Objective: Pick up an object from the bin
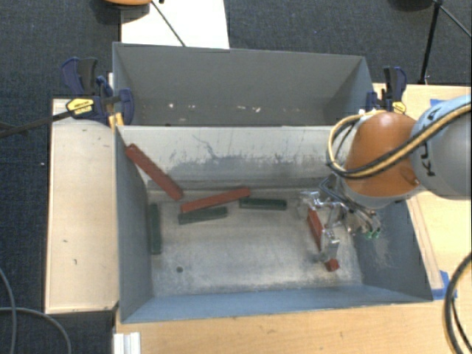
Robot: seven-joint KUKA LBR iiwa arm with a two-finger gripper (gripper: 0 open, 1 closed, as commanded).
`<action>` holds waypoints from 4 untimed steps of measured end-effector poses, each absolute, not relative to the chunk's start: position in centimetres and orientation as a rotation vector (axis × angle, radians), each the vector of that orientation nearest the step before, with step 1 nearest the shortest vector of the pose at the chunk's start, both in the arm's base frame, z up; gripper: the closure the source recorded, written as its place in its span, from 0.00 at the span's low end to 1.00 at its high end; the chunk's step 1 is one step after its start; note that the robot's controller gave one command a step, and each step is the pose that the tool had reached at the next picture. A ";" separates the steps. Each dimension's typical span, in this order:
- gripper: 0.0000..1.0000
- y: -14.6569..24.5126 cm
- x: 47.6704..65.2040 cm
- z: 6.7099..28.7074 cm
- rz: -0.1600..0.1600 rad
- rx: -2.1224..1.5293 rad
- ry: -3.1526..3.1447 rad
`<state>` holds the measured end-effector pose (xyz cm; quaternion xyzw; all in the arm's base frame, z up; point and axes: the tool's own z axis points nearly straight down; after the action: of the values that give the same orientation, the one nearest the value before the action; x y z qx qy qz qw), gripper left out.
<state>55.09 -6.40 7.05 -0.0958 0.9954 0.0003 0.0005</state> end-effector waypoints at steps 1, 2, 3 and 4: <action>0.00 -10.5 52.5 9.2 0.004 -0.258 3.133; 0.00 -13.3 49.1 7.7 -0.002 -0.306 3.125; 1.00 -10.8 49.4 8.0 0.001 0.229 3.134; 0.00 -10.8 49.4 8.0 0.001 0.227 3.134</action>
Offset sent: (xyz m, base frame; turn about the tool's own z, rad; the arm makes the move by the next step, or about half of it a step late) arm -0.0599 -0.0681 0.0062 -0.0055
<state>49.38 -10.77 7.95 0.0723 0.9974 0.0003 -0.0004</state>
